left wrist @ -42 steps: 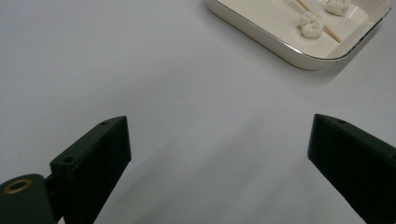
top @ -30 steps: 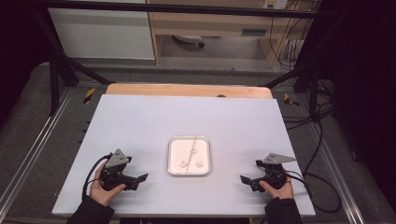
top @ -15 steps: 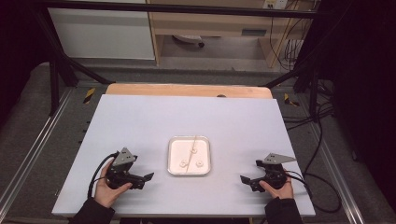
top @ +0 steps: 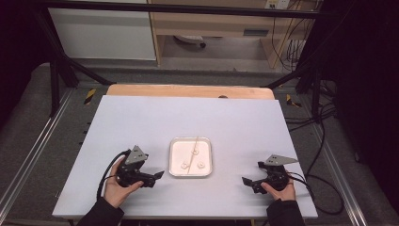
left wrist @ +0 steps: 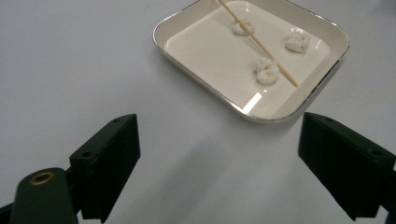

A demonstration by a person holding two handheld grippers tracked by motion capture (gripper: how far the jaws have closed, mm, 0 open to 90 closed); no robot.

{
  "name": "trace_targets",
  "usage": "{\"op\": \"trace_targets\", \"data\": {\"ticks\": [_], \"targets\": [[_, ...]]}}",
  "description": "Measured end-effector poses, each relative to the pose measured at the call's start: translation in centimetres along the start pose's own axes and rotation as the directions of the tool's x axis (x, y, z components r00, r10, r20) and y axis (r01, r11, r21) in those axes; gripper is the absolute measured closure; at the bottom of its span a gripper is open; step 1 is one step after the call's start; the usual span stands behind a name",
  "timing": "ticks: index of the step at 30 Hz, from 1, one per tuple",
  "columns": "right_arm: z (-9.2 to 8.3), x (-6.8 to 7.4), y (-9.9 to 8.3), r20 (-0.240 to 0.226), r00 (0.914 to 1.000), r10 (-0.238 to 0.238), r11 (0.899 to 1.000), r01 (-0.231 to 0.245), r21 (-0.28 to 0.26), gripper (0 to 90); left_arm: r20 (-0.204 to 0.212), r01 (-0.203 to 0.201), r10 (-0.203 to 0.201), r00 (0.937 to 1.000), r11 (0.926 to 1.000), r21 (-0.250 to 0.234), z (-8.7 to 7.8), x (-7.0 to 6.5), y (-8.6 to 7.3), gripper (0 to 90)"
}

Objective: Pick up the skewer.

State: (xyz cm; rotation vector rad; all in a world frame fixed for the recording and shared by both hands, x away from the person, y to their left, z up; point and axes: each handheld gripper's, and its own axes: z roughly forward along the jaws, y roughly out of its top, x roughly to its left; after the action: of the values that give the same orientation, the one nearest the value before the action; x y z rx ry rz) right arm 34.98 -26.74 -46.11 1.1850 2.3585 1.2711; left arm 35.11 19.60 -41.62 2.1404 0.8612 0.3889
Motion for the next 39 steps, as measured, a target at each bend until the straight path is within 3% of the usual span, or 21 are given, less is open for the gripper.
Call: {"op": "trace_targets", "data": {"ticks": [16, 30, 39], "targets": [[0.0, 0.0, 0.0, 0.001, 1.0000, -0.005, 1.000, 0.005, 0.006, 0.9, -0.020, -0.003, 0.003, 0.9998, 1.0000, 0.004, 2.4, -2.1, 3.2, 20.6], [0.0, 0.0, 0.0, 0.000, 1.0000, -0.003, 1.000, 0.003, 0.008, 0.9, -0.065, 0.037, -0.035, 0.9973, 0.9990, 0.024, 5.0, -3.5, 5.2, 26.7], [0.0, 0.0, 0.0, -0.001, 1.0000, -0.002, 1.000, 0.002, 0.009, 0.9, -0.079, 0.065, -0.062, 0.9949, 0.9974, 0.030, 6.8, -4.4, 5.9, 36.8]]}}
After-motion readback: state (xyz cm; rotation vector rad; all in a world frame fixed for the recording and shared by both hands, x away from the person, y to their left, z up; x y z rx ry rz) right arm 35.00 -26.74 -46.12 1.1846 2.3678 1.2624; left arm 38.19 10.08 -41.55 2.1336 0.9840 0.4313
